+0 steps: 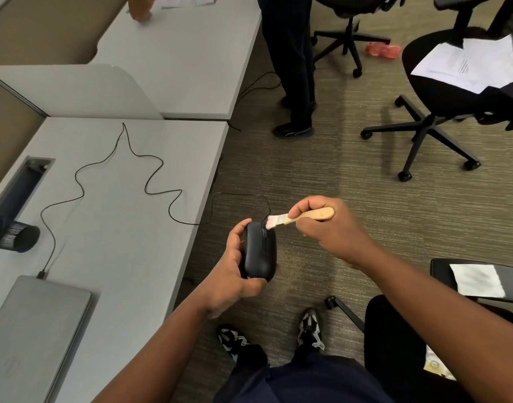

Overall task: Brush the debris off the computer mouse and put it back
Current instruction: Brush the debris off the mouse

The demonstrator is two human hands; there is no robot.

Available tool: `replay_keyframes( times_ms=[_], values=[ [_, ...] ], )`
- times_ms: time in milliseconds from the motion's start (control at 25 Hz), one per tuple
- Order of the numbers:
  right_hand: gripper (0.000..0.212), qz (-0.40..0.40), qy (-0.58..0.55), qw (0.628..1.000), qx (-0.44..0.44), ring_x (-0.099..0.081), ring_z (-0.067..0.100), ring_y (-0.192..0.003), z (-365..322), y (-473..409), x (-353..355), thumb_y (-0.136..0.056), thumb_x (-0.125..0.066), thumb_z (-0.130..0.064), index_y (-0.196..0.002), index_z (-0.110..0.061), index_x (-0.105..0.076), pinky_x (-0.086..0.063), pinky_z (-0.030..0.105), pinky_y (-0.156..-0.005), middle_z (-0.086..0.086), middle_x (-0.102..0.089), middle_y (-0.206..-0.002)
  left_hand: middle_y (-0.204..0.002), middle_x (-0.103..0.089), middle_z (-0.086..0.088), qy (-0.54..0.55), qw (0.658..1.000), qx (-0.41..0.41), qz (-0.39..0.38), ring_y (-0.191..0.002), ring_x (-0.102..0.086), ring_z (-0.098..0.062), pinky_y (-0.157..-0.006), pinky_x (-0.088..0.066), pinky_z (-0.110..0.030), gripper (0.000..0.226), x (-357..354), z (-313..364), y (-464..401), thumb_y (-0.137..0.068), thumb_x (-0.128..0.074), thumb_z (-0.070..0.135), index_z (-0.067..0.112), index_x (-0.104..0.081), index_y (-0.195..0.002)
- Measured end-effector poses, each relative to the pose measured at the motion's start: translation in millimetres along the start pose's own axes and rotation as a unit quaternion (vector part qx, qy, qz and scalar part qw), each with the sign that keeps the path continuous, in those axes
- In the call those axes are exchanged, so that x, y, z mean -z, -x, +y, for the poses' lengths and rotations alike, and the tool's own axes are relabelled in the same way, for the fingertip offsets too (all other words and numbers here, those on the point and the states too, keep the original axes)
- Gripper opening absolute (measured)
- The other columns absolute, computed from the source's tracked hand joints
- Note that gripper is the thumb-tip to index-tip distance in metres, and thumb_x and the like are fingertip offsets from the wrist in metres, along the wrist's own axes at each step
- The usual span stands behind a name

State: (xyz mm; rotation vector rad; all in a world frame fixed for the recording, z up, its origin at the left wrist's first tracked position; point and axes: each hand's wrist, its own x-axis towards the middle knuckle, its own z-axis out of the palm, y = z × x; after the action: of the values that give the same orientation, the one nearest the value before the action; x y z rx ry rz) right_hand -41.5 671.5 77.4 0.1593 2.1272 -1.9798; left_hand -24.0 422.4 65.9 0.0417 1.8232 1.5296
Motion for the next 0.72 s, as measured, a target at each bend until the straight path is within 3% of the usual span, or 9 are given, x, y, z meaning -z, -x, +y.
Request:
replay_keyframes(
  times_ms=[120, 240, 400, 560, 720],
  values=[
    [0.016, -0.041, 0.01, 0.999, 0.002, -0.04, 0.007, -0.046, -1.8, 2.6, -0.3, -0.077, -0.064, -0.012, -0.081, -0.021, -0.077, -0.03, 0.023, -0.043, -0.006, -0.055, -0.057, -0.156, -0.043, -0.009, 0.105, 0.994, 0.008, -0.002, -0.125, -0.064, -0.047, -0.099, -0.057, -0.055, 0.114, -2.5, 0.4, -1.2, -0.072, -0.067, -0.016, 0.051, -0.025, -0.156],
    [0.017, -0.068, -0.039, 0.997, -0.005, -0.048, 0.023, -0.06, -4.7, 1.8, 1.7, -0.072, -0.063, -0.007, -0.075, -0.016, -0.077, -0.038, 0.031, -0.053, 0.011, -0.061, -0.068, -0.158, -0.04, -0.016, 0.208, 0.978, 0.004, -0.004, -0.109, -0.069, -0.04, -0.088, -0.063, -0.042, 0.111, -4.6, 2.7, -2.0, -0.069, -0.058, -0.023, 0.041, -0.032, -0.156],
    [0.019, -0.059, -0.069, 0.996, -0.027, -0.058, 0.022, -0.069, -4.2, -0.4, 0.2, -0.075, -0.065, -0.003, -0.077, -0.016, -0.079, -0.049, 0.034, -0.064, 0.015, -0.068, -0.075, -0.159, -0.036, -0.018, 0.21, 0.977, 0.005, -0.024, -0.11, -0.068, -0.041, -0.092, -0.061, -0.044, 0.111, -4.4, 3.8, -2.0, -0.069, -0.056, -0.023, 0.041, -0.032, -0.157],
    [0.022, 0.004, -0.023, 0.999, -0.024, -0.048, 0.022, -0.059, 0.2, -1.6, -2.2, -0.084, -0.066, -0.006, -0.084, -0.024, -0.078, -0.038, 0.031, -0.052, 0.008, -0.062, -0.07, -0.159, -0.038, -0.013, 0.192, 0.981, 0.001, -0.037, -0.11, -0.071, -0.037, -0.095, -0.06, -0.044, 0.109, -5.0, 2.8, -1.5, -0.072, -0.055, -0.022, 0.043, -0.03, -0.156],
    [0.022, 0.032, -0.044, 0.998, -0.005, -0.051, 0.028, -0.068, -1.6, -0.7, -4.2, -0.084, -0.065, -0.003, -0.083, -0.021, -0.077, -0.04, 0.041, -0.064, 0.015, -0.063, -0.073, -0.155, -0.041, -0.014, 0.205, 0.978, -0.004, -0.024, -0.103, -0.073, -0.035, -0.09, -0.062, -0.041, 0.109, -6.7, 5.5, -3.6, -0.072, -0.056, -0.022, 0.043, -0.031, -0.155]
  ],
)
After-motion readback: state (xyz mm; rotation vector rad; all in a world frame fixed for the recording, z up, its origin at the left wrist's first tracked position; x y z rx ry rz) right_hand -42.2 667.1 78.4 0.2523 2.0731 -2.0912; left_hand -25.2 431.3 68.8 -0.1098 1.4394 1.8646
